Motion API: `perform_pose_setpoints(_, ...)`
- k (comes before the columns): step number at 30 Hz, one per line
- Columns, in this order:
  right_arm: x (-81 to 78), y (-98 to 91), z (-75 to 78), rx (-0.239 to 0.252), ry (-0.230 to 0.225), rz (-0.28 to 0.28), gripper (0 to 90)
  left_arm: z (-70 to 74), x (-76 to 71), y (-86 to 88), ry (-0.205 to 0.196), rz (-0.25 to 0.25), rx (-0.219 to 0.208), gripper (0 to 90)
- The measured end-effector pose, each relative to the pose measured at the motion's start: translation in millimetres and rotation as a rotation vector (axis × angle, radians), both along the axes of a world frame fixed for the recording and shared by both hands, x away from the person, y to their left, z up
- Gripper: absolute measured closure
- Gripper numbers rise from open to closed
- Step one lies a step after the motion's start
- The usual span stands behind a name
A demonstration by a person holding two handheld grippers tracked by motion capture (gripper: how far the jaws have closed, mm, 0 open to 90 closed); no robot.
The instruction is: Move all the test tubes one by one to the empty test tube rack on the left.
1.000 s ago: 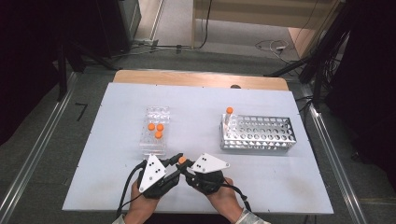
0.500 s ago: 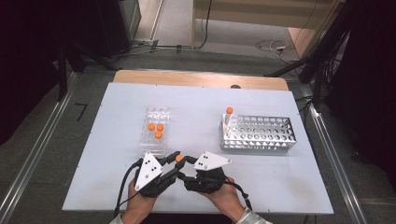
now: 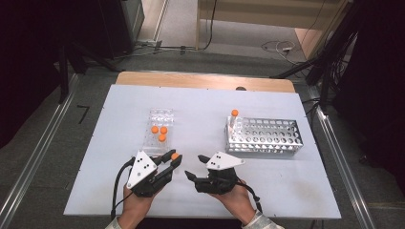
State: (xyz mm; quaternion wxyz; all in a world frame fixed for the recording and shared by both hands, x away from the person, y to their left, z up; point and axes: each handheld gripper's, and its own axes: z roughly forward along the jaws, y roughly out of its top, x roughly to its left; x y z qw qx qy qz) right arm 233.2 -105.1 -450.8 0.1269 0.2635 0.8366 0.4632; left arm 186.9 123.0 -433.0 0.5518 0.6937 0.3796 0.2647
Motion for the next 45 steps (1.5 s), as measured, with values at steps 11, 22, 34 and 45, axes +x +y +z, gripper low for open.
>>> perform_pose_setpoints(11,12.2,-17.2,2.7,0.017,0.014,-0.062,29.6,12.0,4.4,18.8,-0.007,0.058,-0.023,70.3)
perform_pose_setpoints(22,17.9,-25.7,3.7,0.016,0.012,-0.093,29.8,22.9,11.8,37.5,-0.016,0.118,-0.042,70.3)
perform_pose_setpoints(34,19.3,-27.5,3.8,0.015,0.017,-0.098,30.0,34.0,31.3,52.7,-0.032,0.182,-0.052,70.3)
perform_pose_setpoints(45,19.6,-30.2,4.9,0.026,0.016,-0.107,30.3,30.3,47.7,53.4,-0.022,0.210,-0.056,70.3)
